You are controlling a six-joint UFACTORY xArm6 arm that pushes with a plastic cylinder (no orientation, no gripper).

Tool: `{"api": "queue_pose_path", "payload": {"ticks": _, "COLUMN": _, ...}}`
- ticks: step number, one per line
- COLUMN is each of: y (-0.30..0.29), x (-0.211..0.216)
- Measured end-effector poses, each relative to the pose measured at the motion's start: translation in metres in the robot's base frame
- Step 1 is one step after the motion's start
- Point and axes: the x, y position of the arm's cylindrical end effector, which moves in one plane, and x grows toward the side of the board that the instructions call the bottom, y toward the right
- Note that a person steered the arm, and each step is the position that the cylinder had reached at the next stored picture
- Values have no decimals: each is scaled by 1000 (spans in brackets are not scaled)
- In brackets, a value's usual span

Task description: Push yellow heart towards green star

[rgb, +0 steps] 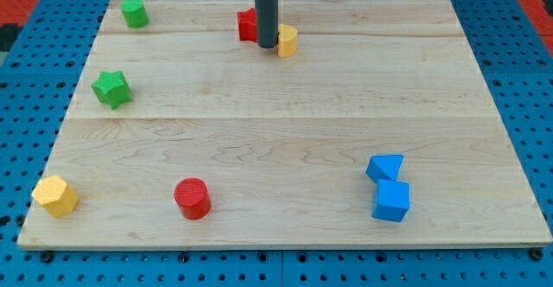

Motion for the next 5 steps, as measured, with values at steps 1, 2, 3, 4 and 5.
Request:
{"api": "queue_pose_path", "payload": {"ticks": 1, "y": 38, "x": -38}}
{"api": "queue_pose_path", "payload": {"ticks": 2, "y": 73, "x": 22}}
{"api": "queue_pose_path", "payload": {"ticks": 3, "y": 45, "x": 89}}
{"api": "queue_pose_path", "payload": {"ticks": 4, "y": -25, "x": 132}}
{"api": "queue_pose_path", "payload": {"ticks": 5, "y": -115, "x": 153}}
